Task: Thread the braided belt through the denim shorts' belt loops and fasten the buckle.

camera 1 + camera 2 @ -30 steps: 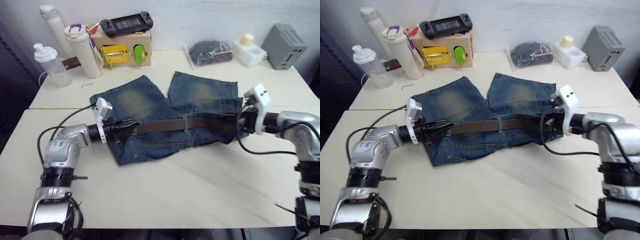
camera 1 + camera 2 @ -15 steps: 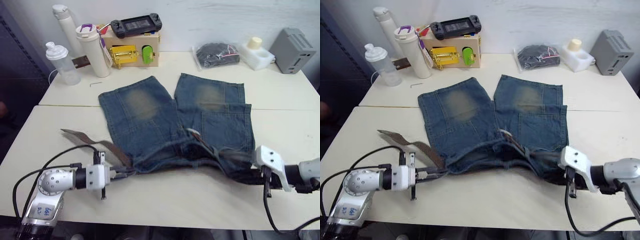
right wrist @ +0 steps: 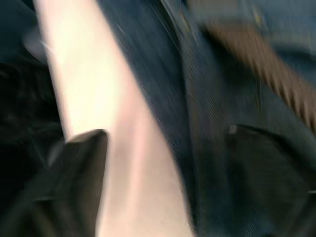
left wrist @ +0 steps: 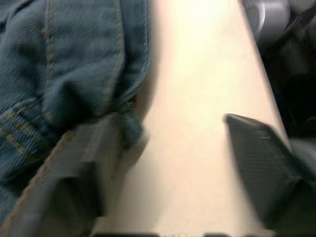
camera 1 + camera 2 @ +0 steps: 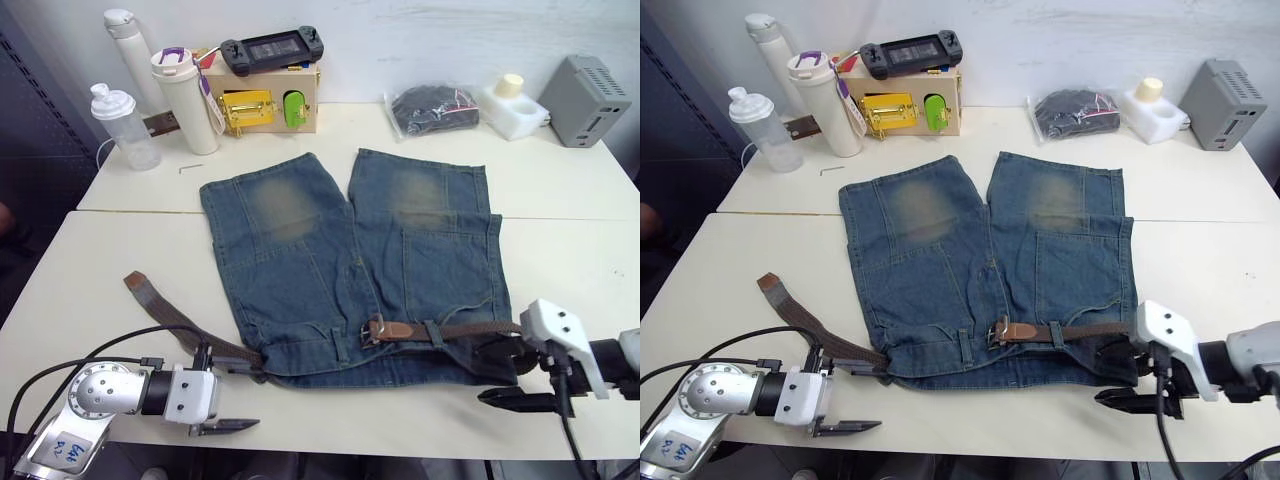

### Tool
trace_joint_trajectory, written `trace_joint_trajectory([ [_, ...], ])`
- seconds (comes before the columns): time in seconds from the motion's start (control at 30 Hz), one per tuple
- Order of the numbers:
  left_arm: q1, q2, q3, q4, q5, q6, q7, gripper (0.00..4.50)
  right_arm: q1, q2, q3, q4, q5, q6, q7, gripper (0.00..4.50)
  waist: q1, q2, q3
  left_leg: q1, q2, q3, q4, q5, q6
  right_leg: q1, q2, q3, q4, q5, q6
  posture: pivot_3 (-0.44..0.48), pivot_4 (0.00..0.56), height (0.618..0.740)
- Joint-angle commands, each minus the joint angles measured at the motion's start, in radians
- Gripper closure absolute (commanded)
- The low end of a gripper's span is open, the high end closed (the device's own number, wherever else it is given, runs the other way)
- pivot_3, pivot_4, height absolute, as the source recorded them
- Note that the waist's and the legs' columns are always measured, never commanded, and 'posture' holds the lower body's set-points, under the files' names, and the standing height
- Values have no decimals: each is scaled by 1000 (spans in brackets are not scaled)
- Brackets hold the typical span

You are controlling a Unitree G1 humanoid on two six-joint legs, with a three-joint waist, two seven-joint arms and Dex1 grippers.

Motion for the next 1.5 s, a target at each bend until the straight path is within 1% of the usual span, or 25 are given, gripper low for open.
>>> trace_joint_trajectory([
  [0.03, 21, 111, 91, -152, -235, 263, -43, 49, -109, -14, -104, -11, 208, 86, 50, 0, -1, -1, 2, 0, 1, 0, 0, 0, 0, 0, 0, 0, 0, 0, 0, 0, 150, 733],
  [0.13, 16, 167, 146, -195, -382, 415, -58, 49, -225, 3, -94, 25, 309, 145, 3, 0, -3, 0, 3, 2, 2, 0, -1, 0, 0, 1, 1, 0, -2, 0, 0, 0, 150, 733],
  [0.17, -15, 170, 169, -190, -441, 472, -38, 49, -297, 25, -53, 48, 316, 168, -61, 0, -3, 1, 4, 2, 2, 0, -2, 0, 0, 1, 1, 0, -2, 0, 0, 0, 150, 733],
  [0.2, -48, 172, 184, -180, -489, 523, -21, 49, -359, 44, -11, 66, 310, 180, -118, 0, -4, 0, 4, 2, 2, 0, -3, 0, 0, 1, 1, 1, -3, 0, 0, 0, 150, 733],
  [0.27, -109, 163, 202, -158, -545, 594, 10, 49, -443, 78, 57, 88, 274, 192, -203, 0, -4, 0, 5, 1, 2, 0, -3, 0, 0, 0, 1, 1, -2, 0, 0, 0, 150, 733],
  [0.33, -209, 128, 198, -99, -567, 650, 73, 49, -531, 125, 154, 120, 192, 197, -313, 0, -3, 0, 5, 2, 2, 0, -3, 0, 0, 0, 1, 1, -2, 0, 0, 0, 150, 733],
  [0.37, -288, 86, 150, -17, -468, 622, 133, 49, -594, 171, 255, 170, 85, 204, -421, 0, -4, 0, 5, 1, 1, 1, -2, 0, 0, -1, 1, 1, -2, 0, 0, 0, 150, 733],
  [0.4, -341, 56, 114, 40, -391, 598, 172, 49, -636, 202, 324, 206, 12, 210, -494, 0, -4, -1, 5, 1, 1, 1, -2, 0, 0, -1, 1, 1, -1, 0, 0, 0, 150, 733],
  [0.43, -393, 27, 58, 106, -289, 565, 211, 49, -670, 234, 399, 253, -70, 200, -549, 0, -5, -1, 5, 1, 1, 2, -1, 0, -1, -2, 1, 2, 1, 0, 0, 0, 150, 733],
  [0.47, -427, 9, 13, 146, -222, 557, 233, 49, -689, 252, 454, 284, -128, 187, -578, 0, -4, -1, 5, 0, 1, 2, 0, 0, -1, -2, 1, 2, 2, 0, 0, 0, 150, 733],
  [0.53, -471, -26, -48, 211, -128, 543, 269, 49, -715, 275, 519, 330, -197, 179, -605, 0, -5, -1, 5, 0, 0, 2, -2, 0, -1, -4, 1, 3, 3, 0, 0, 0, 150, 733],
  [0.6, -492, -55, -84, 261, -75, 534, 275, 49, -733, 284, 562, 369, -248, 180, -619, 0, -9, -1, 5, -2, -1, 3, -1, 0, 0, -7, 1, 4, 6, 0, 1, 0, 150, 733],
  [0.67, -516, -84, -126, 333, -13, 528, 284, 49, -740, 277, 620, 412, -304, 172, -607, 0, -16, -3, 5, -4, -2, 3, 1, -1, 2, -9, 0, 4, 8, 1, 1, 0, 150, 733],
  [0.73, -532, -103, -157, 390, 40, 508, 285, 49, -739, 271, 656, 437, -342, 166, -590, 0, -13, -4, 4, -3, -2, 3, 2, -1, 2, -7, 0, 4, 7, 1, 2, 0, 150, 733],
  [0.83, -532, -112, -178, 429, 80, 469, 256, 826, -725, 260, 683, 438, -369, 153, -553, 802, -4, -6, 2, 0, -2, 3, 4, -1, 2, -3, 0, 4, 4, 1, 2, 0, 150, 733],
  [0.87, -524, -107, -187, 430, 95, 449, 240, 1289, -720, 259, 688, 439, -377, 149, -545, 1240, -3, -6, 0, 1, -2, 3, 4, -1, 2, -2, 0, 5, 4, 1, 2, 0, 150, 733],
  [0.97, -512, -92, -217, 447, 159, 390, 231, 2420, -716, 274, 684, 447, -388, 151, -541, 2459, -4, -6, -10, 2, -1, 3, 3, -1, 2, -2, 0, 6, 4, 1, 2, 0, 150, 733],
  [1.0, -512, -89, -225, 458, 185, 368, 235, 3025, -718, 287, 678, 451, -389, 157, -550, 3129, -3, -6, -12, 2, -2, 3, 3, -2, 2, -2, 0, 6, 4, 1, 2, 0, 150, 733],
  [1.03, -513, -88, -232, 466, 208, 348, 241, 3286, -720, 301, 672, 456, -394, 162, -564, 3426, -4, -6, -14, 3, -2, 3, 3, -2, 2, -2, 0, 7, 4, 1, 2, 0, 150, 733],
  [1.07, -518, -90, -236, 475, 224, 335, 249, 3693, -724, 316, 667, 465, -401, 165, -582, 3861, -4, -7, -18, 3, -2, 3, 3, -2, 2, -2, 0, 7, 4, 1, 2, 0, 150, 733],
  [1.1, -523, -93, -238, 483, 237, 325, 256, 3741, -728, 330, 663, 474, -411, 167, -599, 4351, -4, -7, -21, 3, -2, 3, 3, -2, 2, -1, 0, 7, 4, 1, 2, 0, 150, 733],
  [1.13, -529, -100, -237, 490, 247, 317, 264, 3741, -730, 345, 656, 481, -421, 168, -618, 4436, -4, -7, -24, 4, -1, 3, 3, -2, 2, -1, 0, 7, 4, 1, 2, 0, 150, 733],
  [1.23, -573, -120, -243, 560, 320, 245, 322, 3741, -735, 396, 624, 499, -444, 174, -691, 4436, -4, -7, -29, 7, -1, 3, 3, -1, 2, 3, 0, 7, 3, 1, 2, 0, 150, 733],
  [1.37, -724, -131, -316, 791, 519, 30, 465, 3741, -758, 498, 565, 536, -466, 181, -816, 4436, 1, -9, -31, 21, -1, 1, 0, 0, 1, 17, 1, 7, 0, 1, 2, 0, 150, 733],
  [1.5, -948, -190, -393, 1115, 650, -124, 591, 3741, -837, 583, 545, 668, -545, 115, -966, 4436, -3, -9, -32, 20, -2, 1, -2, 1, -1, 15, 1, 8, 2, 1, 3, 0, 150, 733],
])
